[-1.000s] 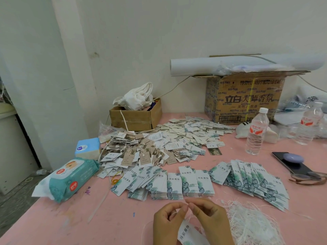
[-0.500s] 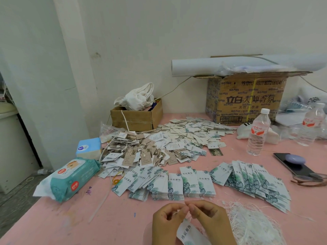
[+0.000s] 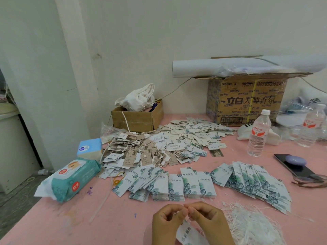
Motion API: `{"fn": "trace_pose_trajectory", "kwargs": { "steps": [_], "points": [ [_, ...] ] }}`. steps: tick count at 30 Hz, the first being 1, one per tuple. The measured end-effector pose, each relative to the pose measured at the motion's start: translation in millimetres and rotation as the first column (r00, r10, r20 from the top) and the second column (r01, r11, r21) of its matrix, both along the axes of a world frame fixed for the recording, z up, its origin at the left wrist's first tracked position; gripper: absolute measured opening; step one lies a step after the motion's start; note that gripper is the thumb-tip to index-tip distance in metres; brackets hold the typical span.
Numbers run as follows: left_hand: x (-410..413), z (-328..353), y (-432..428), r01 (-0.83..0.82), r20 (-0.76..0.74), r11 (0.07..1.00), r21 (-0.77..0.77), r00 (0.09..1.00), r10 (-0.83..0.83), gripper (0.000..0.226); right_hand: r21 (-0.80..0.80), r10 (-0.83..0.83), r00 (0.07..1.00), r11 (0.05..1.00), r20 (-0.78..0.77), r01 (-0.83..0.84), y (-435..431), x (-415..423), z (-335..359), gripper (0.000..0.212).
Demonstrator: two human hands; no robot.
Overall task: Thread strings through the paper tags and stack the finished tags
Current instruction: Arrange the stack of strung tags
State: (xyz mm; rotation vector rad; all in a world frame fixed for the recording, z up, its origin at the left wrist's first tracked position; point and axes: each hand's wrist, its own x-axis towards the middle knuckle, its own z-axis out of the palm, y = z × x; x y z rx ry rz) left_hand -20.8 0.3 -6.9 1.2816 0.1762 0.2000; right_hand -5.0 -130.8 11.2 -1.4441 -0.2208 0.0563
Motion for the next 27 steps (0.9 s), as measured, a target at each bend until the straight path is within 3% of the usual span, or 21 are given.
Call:
{"fn": "trace_pose_trajectory", "kwargs": {
  "steps": [3, 5, 8, 10, 14, 18, 22, 27],
  "points": [
    [-1, 1, -2, 0.007, -0.029, 0.999, -0.031, 1.0, -0.008, 0.018, -0.058, -0.058, 0.996, 0.996, 0.064, 0.061, 1, -2, 0, 0.012],
    [0, 3, -2, -0.017, -0.054, 0.995, -0.097, 0.998, 0.012, 0.018, -0.192, -0.084, 0.983, 0.975, 0.162, 0.115, 2, -2, -5, 0.026],
    [5, 1, 2, -0.123, -0.112, 0.932, -0.342, 0.99, 0.089, 0.024, -0.361, -0.068, 0.968, 0.92, 0.241, 0.154, 2, 0, -13, 0.063],
    [8, 0, 7, -0.149, -0.127, 0.826, -0.543, 0.987, 0.094, 0.024, -0.43, -0.039, 0.975, 0.893, 0.221, 0.133, 3, 1, -14, 0.07],
    [12, 3, 16, -0.095, -0.057, 0.698, -0.71, 0.995, 0.077, 0.028, -0.499, 0.077, 0.992, 0.867, 0.1, -0.017, 3, -1, -12, 0.061],
    [17, 1, 18, -0.115, -0.046, 0.544, -0.831, 0.989, 0.14, 0.027, -0.566, 0.183, 0.98, 0.817, 0.078, -0.108, 4, -3, -10, 0.056],
    [16, 1, 25, -0.077, -0.01, 0.545, -0.835, 0.992, 0.125, 0.034, -0.566, 0.21, 0.976, 0.813, 0.065, -0.137, 5, -2, -9, 0.051],
    [15, 3, 26, -0.053, 0.03, 0.54, -0.84, 0.989, 0.144, 0.041, -0.455, 0.086, 0.996, 0.888, 0.032, -0.062, 1, 1, -13, 0.036]
  ]
}}
